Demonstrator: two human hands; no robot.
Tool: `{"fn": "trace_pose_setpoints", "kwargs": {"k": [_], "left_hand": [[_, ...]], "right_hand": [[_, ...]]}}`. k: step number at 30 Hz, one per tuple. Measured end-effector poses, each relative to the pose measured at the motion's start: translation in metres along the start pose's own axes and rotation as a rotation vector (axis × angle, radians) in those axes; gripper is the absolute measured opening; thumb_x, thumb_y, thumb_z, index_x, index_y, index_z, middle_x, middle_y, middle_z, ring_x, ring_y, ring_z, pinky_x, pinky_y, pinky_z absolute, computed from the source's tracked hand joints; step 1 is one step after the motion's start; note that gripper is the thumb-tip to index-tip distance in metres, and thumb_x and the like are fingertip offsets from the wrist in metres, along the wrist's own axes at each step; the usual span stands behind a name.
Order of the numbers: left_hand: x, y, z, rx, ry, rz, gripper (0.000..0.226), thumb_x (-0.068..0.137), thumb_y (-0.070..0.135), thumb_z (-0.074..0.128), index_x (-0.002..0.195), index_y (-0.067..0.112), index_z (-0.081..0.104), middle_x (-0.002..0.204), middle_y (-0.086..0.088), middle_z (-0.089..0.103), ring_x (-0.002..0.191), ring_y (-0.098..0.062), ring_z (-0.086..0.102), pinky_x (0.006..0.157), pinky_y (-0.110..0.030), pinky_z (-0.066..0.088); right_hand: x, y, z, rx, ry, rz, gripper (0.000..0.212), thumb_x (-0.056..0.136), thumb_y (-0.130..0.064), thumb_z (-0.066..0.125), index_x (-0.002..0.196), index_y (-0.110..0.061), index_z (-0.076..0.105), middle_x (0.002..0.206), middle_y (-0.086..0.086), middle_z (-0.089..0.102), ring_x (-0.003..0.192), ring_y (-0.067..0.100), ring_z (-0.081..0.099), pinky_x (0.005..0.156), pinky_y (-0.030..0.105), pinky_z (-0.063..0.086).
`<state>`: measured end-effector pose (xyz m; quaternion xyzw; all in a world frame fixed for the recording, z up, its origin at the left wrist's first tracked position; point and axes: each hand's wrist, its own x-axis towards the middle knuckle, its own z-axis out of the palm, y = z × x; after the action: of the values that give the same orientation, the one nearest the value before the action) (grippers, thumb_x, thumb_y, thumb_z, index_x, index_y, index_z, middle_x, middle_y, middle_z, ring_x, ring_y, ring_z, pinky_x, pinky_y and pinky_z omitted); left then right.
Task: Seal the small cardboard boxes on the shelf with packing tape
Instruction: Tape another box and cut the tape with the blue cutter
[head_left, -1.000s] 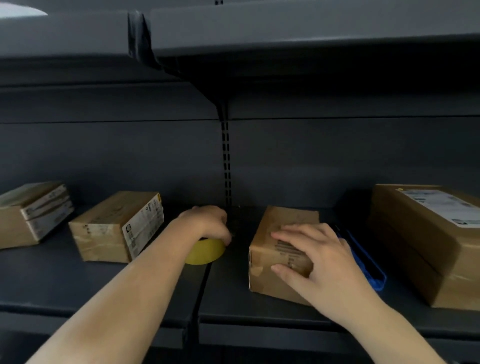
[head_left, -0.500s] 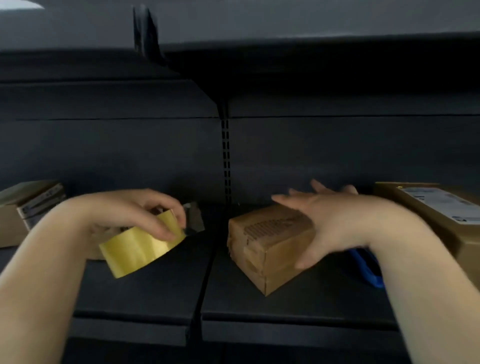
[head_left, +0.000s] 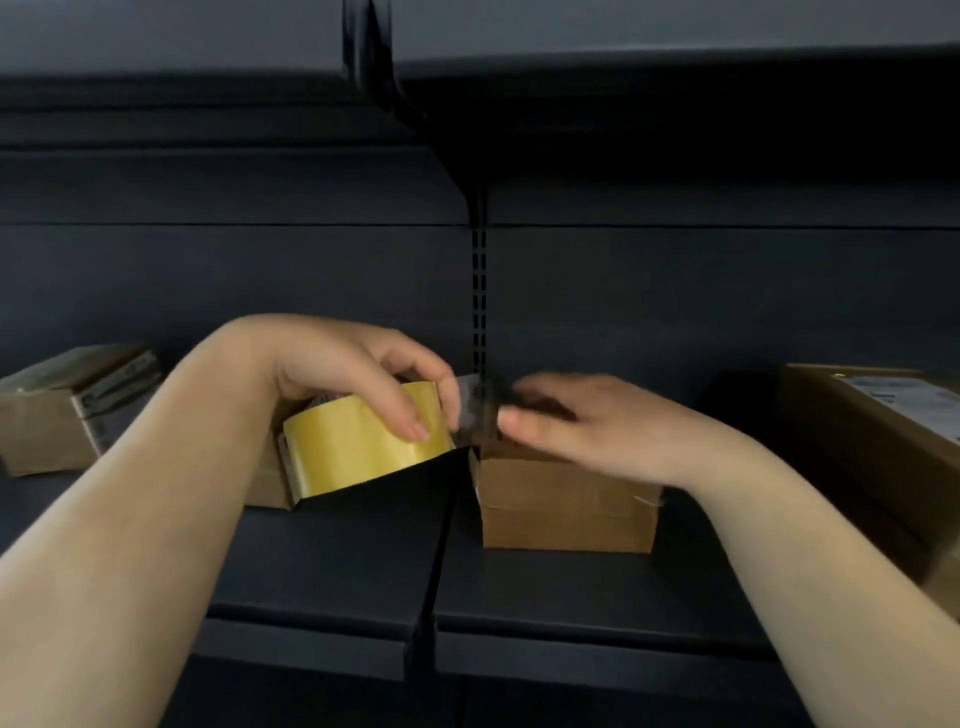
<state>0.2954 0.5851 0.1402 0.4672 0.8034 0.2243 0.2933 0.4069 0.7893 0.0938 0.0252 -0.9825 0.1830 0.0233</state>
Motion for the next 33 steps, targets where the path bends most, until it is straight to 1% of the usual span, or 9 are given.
{"fn": "trace_pose_setpoints", "kwargs": {"k": [2,5,8,13,18,22,24,28,33], "left_hand": [[0.002,0.001,-0.002,-0.040,-0.009,0.035,0.044,0.059,0.035,0.072,0.101,0.023,0.069,0.096,0.009,0.068,0.088,-0.014,0.063,0.074,-0.029,0.052],[0.004,-0.011,-0.001,-0.159,-0.017,0.076,0.047,0.060,0.030,0.071,0.106,0.018,0.068,0.101,-0.001,0.070,0.092,-0.017,0.065,0.078,-0.032,0.052],[0.004,-0.029,0.004,-0.265,-0.011,0.104,0.052,0.057,0.028,0.074,0.108,0.019,0.069,0.113,-0.009,0.068,0.102,-0.025,0.063,0.086,-0.039,0.050],[0.003,-0.068,0.017,-0.577,0.162,0.262,0.058,0.046,0.048,0.086,0.101,0.038,0.072,0.105,0.007,0.073,0.095,-0.011,0.068,0.074,-0.020,0.053],[0.007,-0.103,0.041,-0.783,0.342,0.495,0.041,0.068,0.042,0.077,0.092,0.009,0.075,0.086,-0.011,0.075,0.087,-0.025,0.071,0.079,-0.032,0.056],[0.000,-0.104,0.039,-0.848,0.171,0.699,0.023,0.084,0.026,0.063,0.090,0.006,0.071,0.073,-0.008,0.072,0.069,-0.020,0.069,0.085,-0.039,0.053],[-0.008,-0.091,0.023,-0.785,0.201,0.594,0.025,0.082,0.035,0.066,0.080,0.010,0.071,0.064,-0.006,0.071,0.058,-0.018,0.067,0.066,-0.030,0.056],[-0.024,-0.083,-0.017,-0.619,0.484,0.122,0.064,0.034,0.058,0.088,0.063,0.007,0.063,0.033,-0.003,0.050,0.025,-0.011,0.046,0.029,-0.018,0.040],[-0.017,-0.081,-0.033,-0.465,0.412,-0.031,0.074,0.040,0.058,0.087,0.075,-0.001,0.062,0.060,-0.014,0.052,0.044,-0.015,0.045,0.041,-0.021,0.038]], "right_hand": [[0.007,-0.012,0.001,0.299,0.108,-0.080,0.086,0.057,-0.090,0.026,0.101,-0.026,0.062,0.105,-0.009,0.064,0.096,0.012,0.061,0.086,0.034,0.049],[0.025,-0.027,0.011,0.486,0.127,-0.193,0.053,0.083,-0.054,0.054,0.080,-0.001,0.063,0.073,-0.006,0.067,0.068,0.008,0.063,0.072,0.029,0.052],[0.036,-0.037,0.014,0.558,0.107,-0.251,0.036,0.090,-0.021,0.056,0.066,0.005,0.059,0.048,-0.008,0.056,0.052,0.006,0.055,0.062,0.017,0.047],[0.052,-0.055,0.011,0.738,0.127,-0.175,0.038,0.094,-0.021,0.051,0.068,0.006,0.058,0.048,0.000,0.051,0.047,0.009,0.050,0.051,0.020,0.045],[0.064,-0.063,0.002,0.792,0.183,-0.101,0.041,0.094,-0.021,0.050,0.054,-0.010,0.053,0.048,0.002,0.054,0.041,0.010,0.046,0.043,0.018,0.040],[0.062,-0.057,-0.003,0.895,0.201,-0.094,0.038,0.093,-0.020,0.053,0.056,-0.011,0.052,0.043,-0.001,0.050,0.038,0.011,0.043,0.039,0.018,0.038],[0.059,-0.044,-0.016,0.934,0.266,-0.079,0.034,0.092,-0.016,0.053,0.058,-0.013,0.051,0.038,-0.005,0.046,0.033,0.009,0.038,0.036,0.016,0.034],[0.033,0.020,-0.058,1.257,0.444,0.037,0.034,0.094,-0.015,0.043,0.060,-0.017,0.041,0.038,-0.009,0.035,0.033,0.005,0.029,0.035,0.015,0.026],[-0.005,0.077,-0.033,0.886,0.246,0.225,0.029,0.084,-0.028,0.059,0.061,-0.014,0.048,0.043,-0.005,0.038,0.037,0.009,0.036,0.039,0.020,0.033]]}}
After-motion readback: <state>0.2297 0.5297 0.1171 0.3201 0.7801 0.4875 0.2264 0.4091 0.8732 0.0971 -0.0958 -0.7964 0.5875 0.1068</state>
